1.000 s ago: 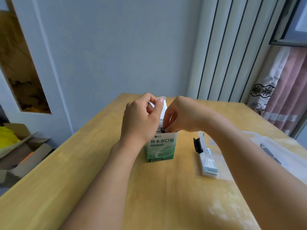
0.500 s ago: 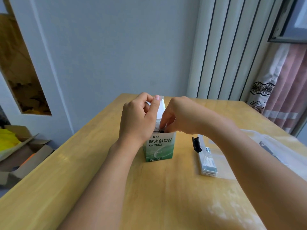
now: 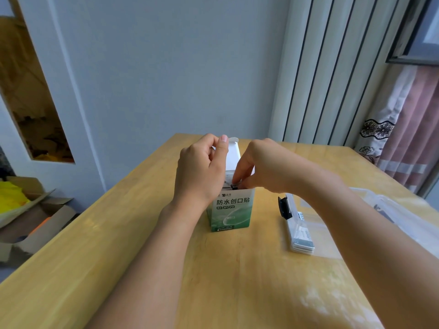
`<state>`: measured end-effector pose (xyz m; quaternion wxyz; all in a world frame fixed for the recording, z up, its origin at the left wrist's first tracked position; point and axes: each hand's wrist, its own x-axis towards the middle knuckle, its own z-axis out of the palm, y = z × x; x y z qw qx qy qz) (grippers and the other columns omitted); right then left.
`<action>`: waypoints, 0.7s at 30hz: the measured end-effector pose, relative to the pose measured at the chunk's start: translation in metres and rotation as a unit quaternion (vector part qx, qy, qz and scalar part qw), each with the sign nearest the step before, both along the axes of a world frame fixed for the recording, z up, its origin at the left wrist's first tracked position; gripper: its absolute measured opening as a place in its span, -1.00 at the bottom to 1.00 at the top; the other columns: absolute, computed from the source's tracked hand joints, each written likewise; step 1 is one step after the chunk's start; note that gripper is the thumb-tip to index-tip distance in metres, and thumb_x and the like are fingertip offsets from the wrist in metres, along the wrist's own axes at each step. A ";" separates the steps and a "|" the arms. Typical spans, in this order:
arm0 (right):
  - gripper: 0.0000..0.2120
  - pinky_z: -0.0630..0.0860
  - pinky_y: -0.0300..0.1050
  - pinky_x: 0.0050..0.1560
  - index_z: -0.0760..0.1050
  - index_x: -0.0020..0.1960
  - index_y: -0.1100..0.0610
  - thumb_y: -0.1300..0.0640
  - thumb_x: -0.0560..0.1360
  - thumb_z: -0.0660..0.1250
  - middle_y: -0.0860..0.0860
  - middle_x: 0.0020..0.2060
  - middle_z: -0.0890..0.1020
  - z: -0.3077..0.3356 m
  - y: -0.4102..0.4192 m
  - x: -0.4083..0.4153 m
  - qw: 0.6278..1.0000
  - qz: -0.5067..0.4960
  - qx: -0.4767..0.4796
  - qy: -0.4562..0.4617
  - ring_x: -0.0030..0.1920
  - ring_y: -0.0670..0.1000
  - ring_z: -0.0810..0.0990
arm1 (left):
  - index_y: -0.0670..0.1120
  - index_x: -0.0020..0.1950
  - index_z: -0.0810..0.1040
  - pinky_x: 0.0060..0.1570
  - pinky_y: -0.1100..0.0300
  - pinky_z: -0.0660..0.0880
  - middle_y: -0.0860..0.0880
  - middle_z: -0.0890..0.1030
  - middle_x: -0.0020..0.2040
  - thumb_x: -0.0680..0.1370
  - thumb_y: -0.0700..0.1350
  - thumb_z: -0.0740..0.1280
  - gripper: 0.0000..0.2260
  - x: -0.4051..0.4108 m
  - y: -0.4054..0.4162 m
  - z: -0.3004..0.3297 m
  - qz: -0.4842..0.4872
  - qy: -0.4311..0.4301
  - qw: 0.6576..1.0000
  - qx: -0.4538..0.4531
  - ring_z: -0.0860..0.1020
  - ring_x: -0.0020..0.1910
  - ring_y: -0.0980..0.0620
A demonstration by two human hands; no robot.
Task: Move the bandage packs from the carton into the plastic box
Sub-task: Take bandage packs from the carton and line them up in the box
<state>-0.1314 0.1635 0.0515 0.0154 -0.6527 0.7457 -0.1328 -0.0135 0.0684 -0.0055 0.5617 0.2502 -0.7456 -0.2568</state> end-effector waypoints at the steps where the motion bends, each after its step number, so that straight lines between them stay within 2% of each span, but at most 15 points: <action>1: -0.87 0.63 -0.09 -0.20 0.74 -0.07 -0.03 0.17 0.43 0.53 -0.11 -0.22 0.73 0.000 0.000 0.001 1.000 0.002 -0.003 0.003 -0.27 0.00 0.66 | -0.21 -0.17 0.53 -0.24 -0.16 0.51 -0.16 0.55 -0.41 0.58 0.20 0.11 -0.51 0.000 0.000 0.000 0.001 0.001 1.000 0.000 0.52 -0.33 -0.18; 3: -0.90 0.63 -0.05 -0.18 0.74 -0.10 -0.05 0.14 0.44 0.52 -0.12 -0.25 0.71 0.001 0.000 0.002 1.000 0.007 -0.005 0.027 -0.27 0.00 0.65 | -0.21 -0.17 0.53 -0.23 -0.15 0.52 -0.15 0.55 -0.41 0.57 0.22 0.09 -0.48 0.000 0.000 0.000 0.001 0.001 1.000 0.000 0.52 -0.33 -0.18; 6: -0.92 0.60 -0.04 -0.23 0.73 -0.11 -0.08 0.08 0.46 0.48 -0.06 -0.24 0.68 -0.003 0.001 0.004 0.993 0.016 -0.012 0.117 -0.22 0.05 0.63 | -0.18 -0.18 0.54 -0.23 -0.15 0.52 -0.14 0.55 -0.41 0.57 0.22 0.09 -0.50 0.000 0.001 -0.001 0.001 -0.001 1.000 0.001 0.53 -0.33 -0.17; 9: -0.92 0.58 -0.04 -0.23 0.71 -0.14 -0.05 0.09 0.43 0.45 -0.04 -0.20 0.70 -0.008 0.000 0.001 0.984 0.051 -0.035 0.165 -0.17 0.07 0.63 | -0.13 -0.19 0.55 -0.22 -0.14 0.53 -0.10 0.55 -0.41 0.57 0.21 0.10 -0.53 0.000 0.001 0.000 0.003 -0.004 1.000 0.004 0.54 -0.33 -0.15; 13: -0.91 0.45 -0.22 -0.26 0.71 -0.16 -0.08 0.10 0.46 0.48 -0.15 -0.23 0.66 -0.005 0.001 -0.002 0.994 0.057 -0.010 0.095 -0.25 -0.13 0.55 | -0.12 -0.19 0.55 -0.22 -0.13 0.53 -0.10 0.56 -0.41 0.59 0.18 0.13 -0.57 0.000 0.002 0.001 0.007 -0.008 1.000 0.007 0.55 -0.32 -0.14; 18: -0.98 0.28 -0.33 -0.33 0.68 -0.10 0.01 0.07 0.49 0.49 -0.14 -0.21 0.61 -0.006 -0.003 -0.010 0.999 0.041 0.008 0.034 -0.26 -0.13 0.48 | -0.13 -0.19 0.55 -0.22 -0.13 0.54 -0.10 0.55 -0.42 0.60 0.17 0.13 -0.57 -0.001 0.003 -0.001 0.008 -0.014 1.000 0.006 0.54 -0.33 -0.14; 21: -0.99 0.34 -0.33 -0.30 0.70 -0.14 0.01 0.10 0.46 0.52 -0.14 -0.26 0.62 -0.009 -0.004 -0.010 0.998 0.052 -0.023 0.034 -0.27 -0.15 0.50 | -0.11 -0.20 0.54 -0.23 -0.14 0.54 -0.10 0.55 -0.42 0.60 0.18 0.14 -0.58 -0.001 0.002 -0.002 0.008 -0.016 1.000 0.008 0.54 -0.33 -0.15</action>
